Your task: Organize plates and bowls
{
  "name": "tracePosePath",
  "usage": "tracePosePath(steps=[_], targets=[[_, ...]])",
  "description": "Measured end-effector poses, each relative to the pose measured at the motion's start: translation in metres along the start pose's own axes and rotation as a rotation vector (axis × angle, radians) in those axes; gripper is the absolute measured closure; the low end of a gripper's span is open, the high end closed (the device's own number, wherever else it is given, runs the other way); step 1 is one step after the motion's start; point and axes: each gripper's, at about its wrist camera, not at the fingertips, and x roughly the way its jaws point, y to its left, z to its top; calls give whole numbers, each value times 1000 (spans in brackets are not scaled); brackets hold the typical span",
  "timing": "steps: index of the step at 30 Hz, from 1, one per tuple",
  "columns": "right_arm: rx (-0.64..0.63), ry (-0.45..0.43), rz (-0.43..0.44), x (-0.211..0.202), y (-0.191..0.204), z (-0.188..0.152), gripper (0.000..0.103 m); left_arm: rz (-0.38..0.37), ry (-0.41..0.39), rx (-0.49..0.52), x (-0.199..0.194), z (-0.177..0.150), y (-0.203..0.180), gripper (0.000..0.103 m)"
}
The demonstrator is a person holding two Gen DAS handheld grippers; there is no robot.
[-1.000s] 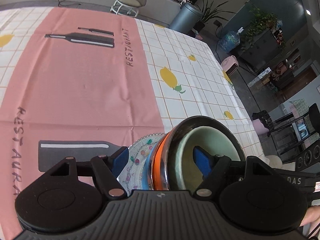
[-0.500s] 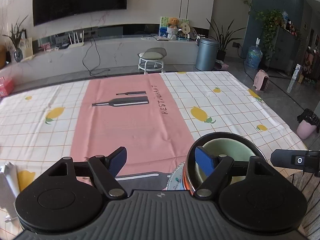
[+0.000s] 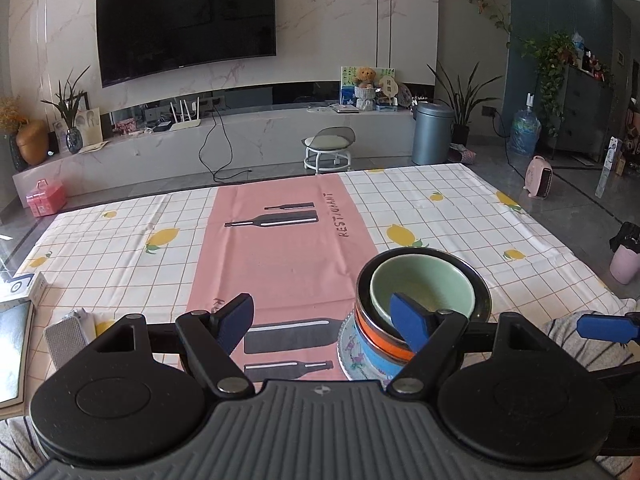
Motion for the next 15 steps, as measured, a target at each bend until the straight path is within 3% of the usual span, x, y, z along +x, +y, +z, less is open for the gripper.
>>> tracePosePath(steps=[15], targets=[[-30, -15, 63, -17, 18, -18, 11, 22, 51, -18, -16, -23, -9, 12]])
